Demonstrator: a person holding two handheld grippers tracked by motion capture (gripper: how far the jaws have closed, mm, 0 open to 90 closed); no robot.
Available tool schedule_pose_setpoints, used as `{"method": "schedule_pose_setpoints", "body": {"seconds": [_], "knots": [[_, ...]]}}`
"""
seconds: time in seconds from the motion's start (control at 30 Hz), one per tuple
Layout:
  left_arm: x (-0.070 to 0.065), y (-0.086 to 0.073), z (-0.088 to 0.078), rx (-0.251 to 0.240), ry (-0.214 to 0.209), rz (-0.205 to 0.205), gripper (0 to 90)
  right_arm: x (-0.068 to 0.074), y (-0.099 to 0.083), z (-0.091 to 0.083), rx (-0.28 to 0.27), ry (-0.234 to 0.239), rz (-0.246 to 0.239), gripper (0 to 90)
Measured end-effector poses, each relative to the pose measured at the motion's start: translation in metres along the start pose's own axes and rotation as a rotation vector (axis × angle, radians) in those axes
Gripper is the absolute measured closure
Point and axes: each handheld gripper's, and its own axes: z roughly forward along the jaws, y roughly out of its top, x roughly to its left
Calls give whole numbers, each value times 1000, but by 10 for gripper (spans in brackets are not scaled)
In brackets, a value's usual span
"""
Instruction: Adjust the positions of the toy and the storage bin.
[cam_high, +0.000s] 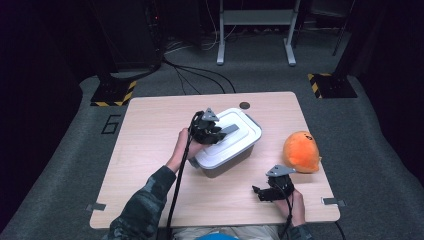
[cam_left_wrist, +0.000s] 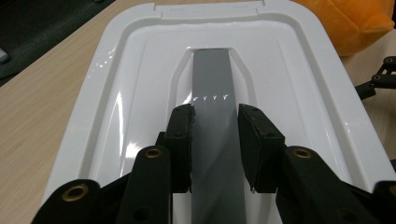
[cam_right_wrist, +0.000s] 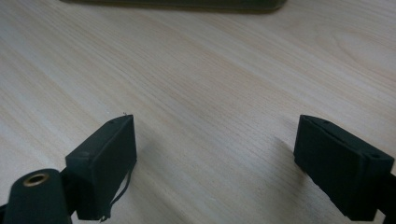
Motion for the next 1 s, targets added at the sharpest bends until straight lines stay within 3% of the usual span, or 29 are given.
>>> {"method": "schedule_pose_setpoints", "body": {"seconds": [0.7, 1.0], "knots": [[-13, -14, -17, 2, -15, -3, 661, 0, 0, 0, -1, 3, 2, 128], [-13, -3, -9, 30, -24, -2, 647, -1, 0, 0, 1, 1, 3, 129]]}}
